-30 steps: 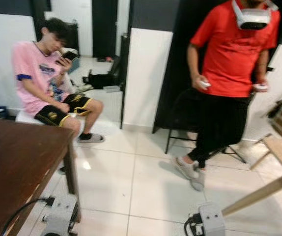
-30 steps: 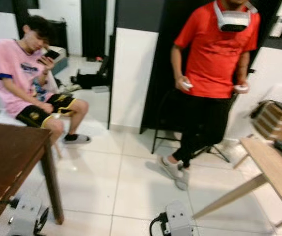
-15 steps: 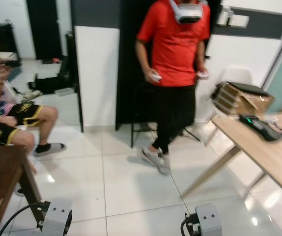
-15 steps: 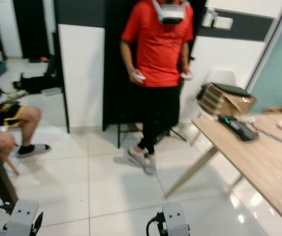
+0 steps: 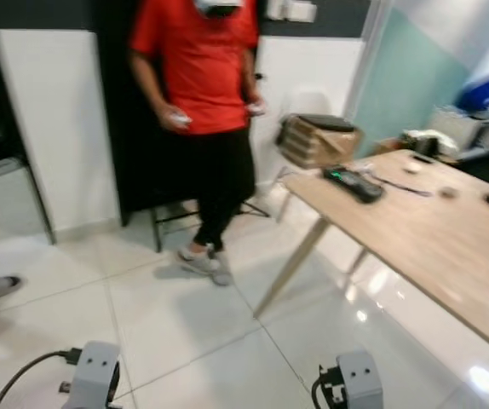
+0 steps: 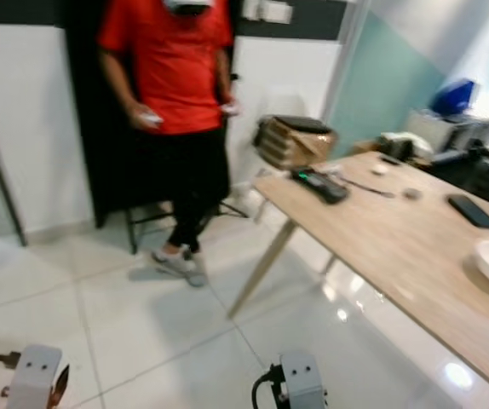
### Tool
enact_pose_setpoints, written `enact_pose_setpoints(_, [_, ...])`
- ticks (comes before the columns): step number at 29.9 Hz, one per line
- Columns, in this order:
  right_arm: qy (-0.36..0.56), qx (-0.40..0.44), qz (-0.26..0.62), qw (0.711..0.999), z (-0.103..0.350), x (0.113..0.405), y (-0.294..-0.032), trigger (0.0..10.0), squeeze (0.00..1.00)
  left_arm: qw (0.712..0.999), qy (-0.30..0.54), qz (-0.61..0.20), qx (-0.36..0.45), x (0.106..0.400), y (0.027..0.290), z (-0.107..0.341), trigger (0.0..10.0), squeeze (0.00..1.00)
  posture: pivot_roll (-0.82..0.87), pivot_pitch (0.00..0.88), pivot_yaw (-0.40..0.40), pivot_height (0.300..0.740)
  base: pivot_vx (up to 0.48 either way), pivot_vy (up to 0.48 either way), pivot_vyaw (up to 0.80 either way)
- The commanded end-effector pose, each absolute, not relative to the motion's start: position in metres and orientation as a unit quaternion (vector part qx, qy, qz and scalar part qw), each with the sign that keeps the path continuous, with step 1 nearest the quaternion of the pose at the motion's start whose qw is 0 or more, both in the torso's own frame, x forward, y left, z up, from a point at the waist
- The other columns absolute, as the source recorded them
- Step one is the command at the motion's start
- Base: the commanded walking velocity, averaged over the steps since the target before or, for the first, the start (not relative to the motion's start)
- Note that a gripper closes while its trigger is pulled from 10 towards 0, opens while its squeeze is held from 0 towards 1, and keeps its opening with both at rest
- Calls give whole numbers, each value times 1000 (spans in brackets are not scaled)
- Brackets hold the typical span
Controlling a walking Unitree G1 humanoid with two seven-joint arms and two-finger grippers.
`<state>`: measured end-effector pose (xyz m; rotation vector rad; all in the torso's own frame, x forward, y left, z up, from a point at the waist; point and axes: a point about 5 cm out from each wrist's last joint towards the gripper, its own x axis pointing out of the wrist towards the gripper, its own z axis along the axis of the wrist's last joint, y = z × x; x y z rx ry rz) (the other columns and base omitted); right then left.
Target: Setting the table
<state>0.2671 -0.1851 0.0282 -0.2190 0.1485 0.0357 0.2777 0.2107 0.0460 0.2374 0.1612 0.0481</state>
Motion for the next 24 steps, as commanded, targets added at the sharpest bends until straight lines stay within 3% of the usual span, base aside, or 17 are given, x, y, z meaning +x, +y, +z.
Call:
enact_pose_setpoints(1, [75, -105, 20, 991, 26, 266, -182, 10000, 0, 986, 107, 32, 125, 267, 218, 34, 10000, 0, -14, 48, 22, 740, 0, 0, -781])
enact_pose_setpoints(24, [74, -106, 20, 991, 25, 266, -182, 10000, 0, 986, 105, 30, 125, 267, 217, 32, 10000, 0, -14, 48, 21, 740, 0, 0, -781])
